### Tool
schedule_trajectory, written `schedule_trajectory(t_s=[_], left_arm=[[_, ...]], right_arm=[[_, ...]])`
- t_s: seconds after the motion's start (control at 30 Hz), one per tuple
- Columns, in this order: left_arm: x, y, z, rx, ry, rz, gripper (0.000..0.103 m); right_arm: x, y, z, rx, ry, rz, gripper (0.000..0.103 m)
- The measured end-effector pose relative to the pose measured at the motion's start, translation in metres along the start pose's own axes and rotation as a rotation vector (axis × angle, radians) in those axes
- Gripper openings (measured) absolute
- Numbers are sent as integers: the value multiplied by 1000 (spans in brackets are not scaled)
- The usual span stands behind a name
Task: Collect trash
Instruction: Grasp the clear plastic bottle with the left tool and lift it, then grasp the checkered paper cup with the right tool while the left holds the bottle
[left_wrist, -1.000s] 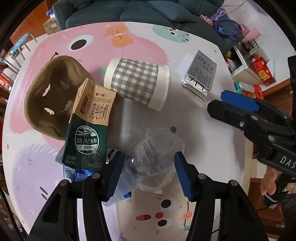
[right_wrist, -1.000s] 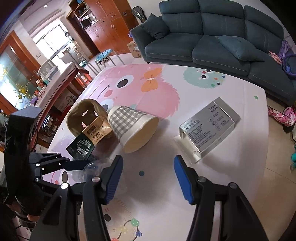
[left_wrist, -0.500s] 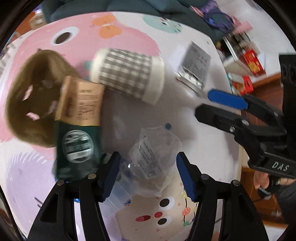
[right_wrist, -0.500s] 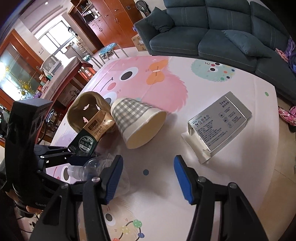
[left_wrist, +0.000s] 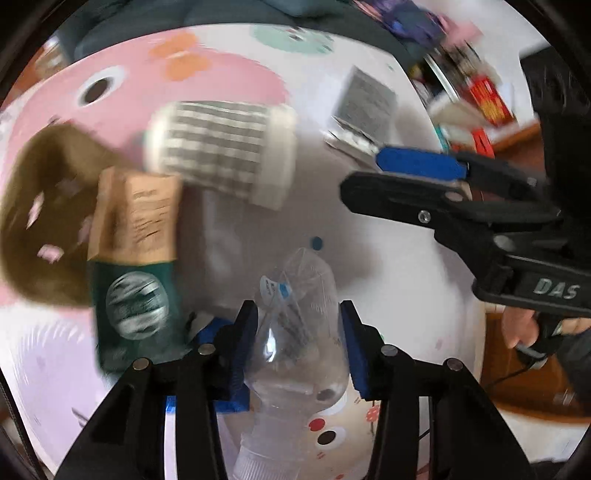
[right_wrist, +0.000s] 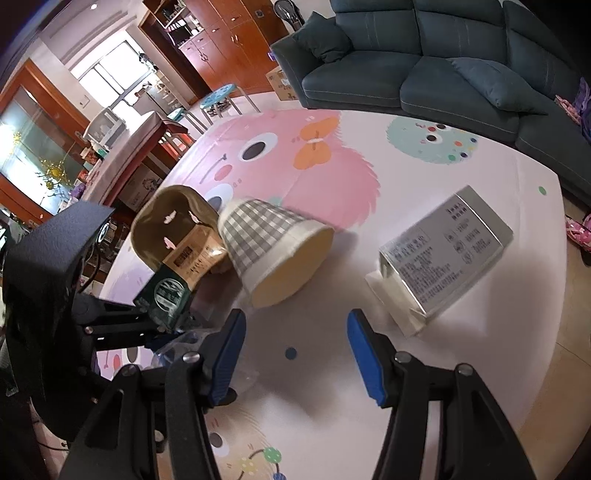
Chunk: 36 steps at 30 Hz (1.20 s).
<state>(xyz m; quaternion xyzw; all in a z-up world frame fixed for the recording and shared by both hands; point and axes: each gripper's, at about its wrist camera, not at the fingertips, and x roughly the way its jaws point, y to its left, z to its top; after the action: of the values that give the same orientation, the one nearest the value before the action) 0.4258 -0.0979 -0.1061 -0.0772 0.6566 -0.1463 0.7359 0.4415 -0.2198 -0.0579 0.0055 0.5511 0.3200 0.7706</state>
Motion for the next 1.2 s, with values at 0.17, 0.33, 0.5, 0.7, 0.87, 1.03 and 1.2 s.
schedule_trajectory(t_s=[0.17,0.33,0.5,0.7,0.87,1.03,1.2], left_arm=[[-36,23,-16,-157,-123,36,43],[-67,38,-35,-277,-230,80,43],[-85,61,-49,-401,-286,91,43],[-98,88,-55,-502,-349,79,43],[-101,97,-67,-538,-360,67,43],[-107,98,-81,-537,-365,71,43],[-113,95,-93,-513,-377,69,43]], right_arm=[[7,16,16,-48,-12,-18,58],[17,44,34,-225,-34,-84,58],[47,77,33,-484,4,-204,59],[81,92,23,-623,45,-370,60],[82,96,22,-633,23,-399,43],[62,93,29,-538,0,-364,24],[21,74,31,-251,4,-163,22]])
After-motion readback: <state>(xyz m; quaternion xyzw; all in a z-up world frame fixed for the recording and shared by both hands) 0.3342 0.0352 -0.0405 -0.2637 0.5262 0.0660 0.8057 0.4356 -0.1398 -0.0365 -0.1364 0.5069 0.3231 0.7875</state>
